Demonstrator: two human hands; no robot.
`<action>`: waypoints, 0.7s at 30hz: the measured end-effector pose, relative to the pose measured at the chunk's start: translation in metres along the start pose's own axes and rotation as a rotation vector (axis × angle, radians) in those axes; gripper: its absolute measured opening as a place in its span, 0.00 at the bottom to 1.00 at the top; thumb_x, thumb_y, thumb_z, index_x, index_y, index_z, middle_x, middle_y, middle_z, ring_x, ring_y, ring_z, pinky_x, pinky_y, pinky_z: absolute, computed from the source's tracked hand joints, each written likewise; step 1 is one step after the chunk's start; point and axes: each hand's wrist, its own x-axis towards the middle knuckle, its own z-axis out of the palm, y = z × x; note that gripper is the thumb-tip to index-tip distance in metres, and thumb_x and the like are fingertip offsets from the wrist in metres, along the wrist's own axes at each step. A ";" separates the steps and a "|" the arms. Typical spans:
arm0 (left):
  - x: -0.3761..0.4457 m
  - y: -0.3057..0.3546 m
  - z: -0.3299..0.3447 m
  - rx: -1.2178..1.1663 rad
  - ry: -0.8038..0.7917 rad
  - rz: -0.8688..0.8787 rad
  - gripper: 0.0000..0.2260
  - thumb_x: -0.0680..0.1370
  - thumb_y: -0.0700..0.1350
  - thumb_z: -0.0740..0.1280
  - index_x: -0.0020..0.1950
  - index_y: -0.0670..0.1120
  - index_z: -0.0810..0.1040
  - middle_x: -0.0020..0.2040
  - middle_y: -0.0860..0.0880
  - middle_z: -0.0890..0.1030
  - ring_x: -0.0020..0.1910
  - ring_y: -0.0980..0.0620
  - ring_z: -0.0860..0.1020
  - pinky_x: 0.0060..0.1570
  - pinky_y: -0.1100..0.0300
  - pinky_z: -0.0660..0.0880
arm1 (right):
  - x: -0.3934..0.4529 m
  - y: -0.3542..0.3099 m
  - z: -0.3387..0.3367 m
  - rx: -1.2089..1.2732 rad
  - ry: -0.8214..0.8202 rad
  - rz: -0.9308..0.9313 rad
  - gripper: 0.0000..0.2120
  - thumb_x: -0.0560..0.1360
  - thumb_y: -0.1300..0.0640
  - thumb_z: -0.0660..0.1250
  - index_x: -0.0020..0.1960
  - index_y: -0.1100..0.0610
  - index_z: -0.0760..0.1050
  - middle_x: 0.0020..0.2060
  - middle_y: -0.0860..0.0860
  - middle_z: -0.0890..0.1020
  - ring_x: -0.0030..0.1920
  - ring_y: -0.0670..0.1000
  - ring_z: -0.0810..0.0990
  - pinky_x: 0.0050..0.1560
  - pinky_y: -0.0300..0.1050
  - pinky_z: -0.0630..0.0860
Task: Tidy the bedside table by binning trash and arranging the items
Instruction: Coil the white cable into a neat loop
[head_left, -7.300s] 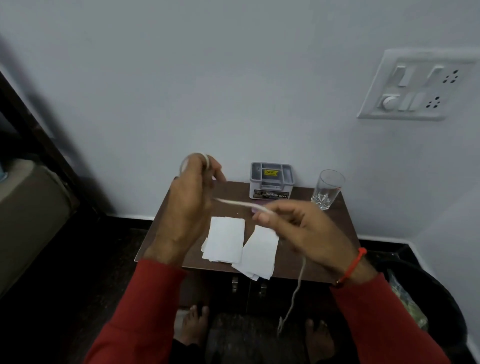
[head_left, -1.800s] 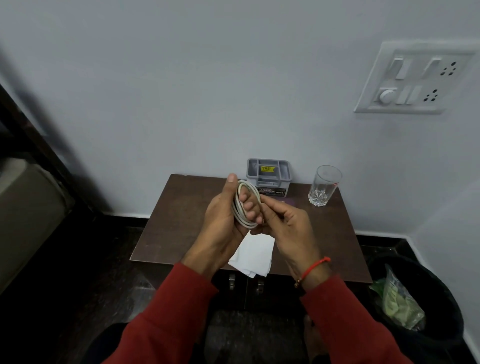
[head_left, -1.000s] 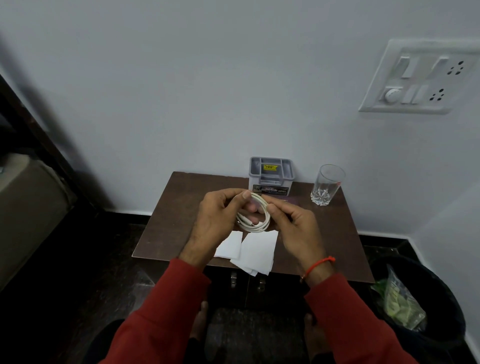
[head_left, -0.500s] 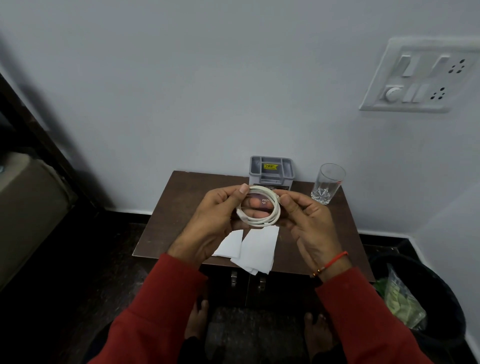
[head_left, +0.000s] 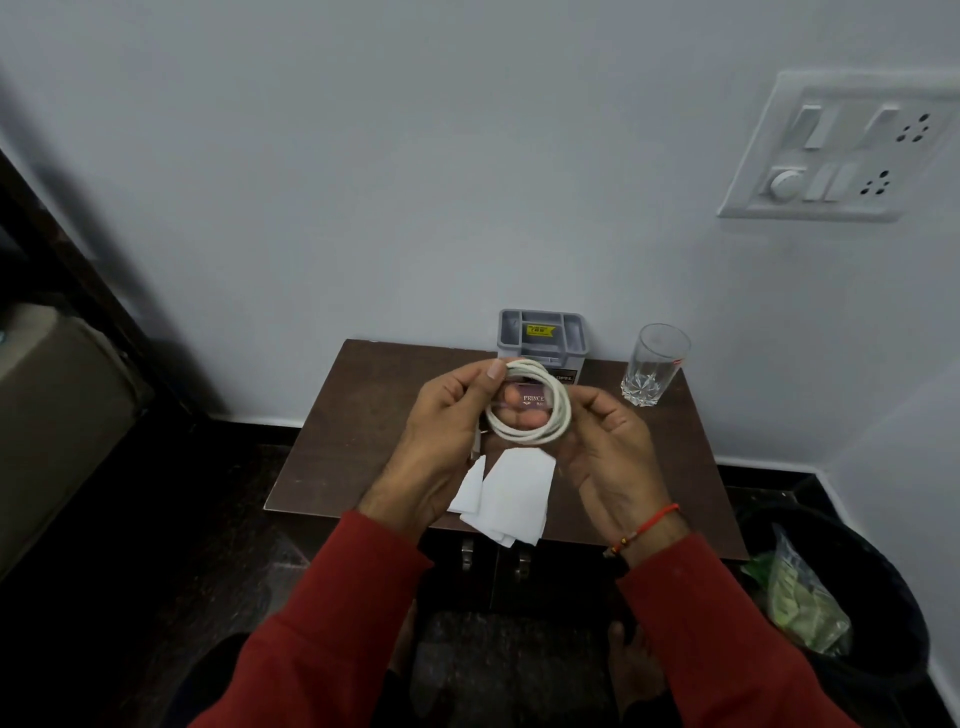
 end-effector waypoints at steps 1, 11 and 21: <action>0.001 -0.002 -0.001 0.017 0.048 0.041 0.11 0.84 0.42 0.61 0.55 0.42 0.84 0.33 0.50 0.81 0.33 0.52 0.85 0.37 0.56 0.84 | -0.003 0.000 0.002 -0.036 -0.041 0.044 0.09 0.74 0.63 0.70 0.52 0.66 0.79 0.47 0.64 0.85 0.46 0.60 0.84 0.50 0.54 0.82; 0.005 -0.021 -0.009 0.897 0.324 0.740 0.09 0.84 0.40 0.65 0.56 0.45 0.85 0.45 0.58 0.85 0.40 0.68 0.80 0.43 0.73 0.73 | -0.007 -0.002 0.008 -0.199 -0.116 0.079 0.23 0.76 0.46 0.67 0.55 0.67 0.79 0.45 0.63 0.83 0.43 0.58 0.81 0.43 0.52 0.80; 0.007 -0.022 -0.008 0.596 0.205 0.364 0.09 0.84 0.49 0.65 0.56 0.50 0.85 0.32 0.58 0.79 0.32 0.58 0.77 0.31 0.55 0.75 | -0.008 -0.004 0.004 -0.027 -0.212 0.138 0.14 0.74 0.49 0.66 0.49 0.61 0.78 0.41 0.56 0.79 0.40 0.51 0.82 0.41 0.48 0.81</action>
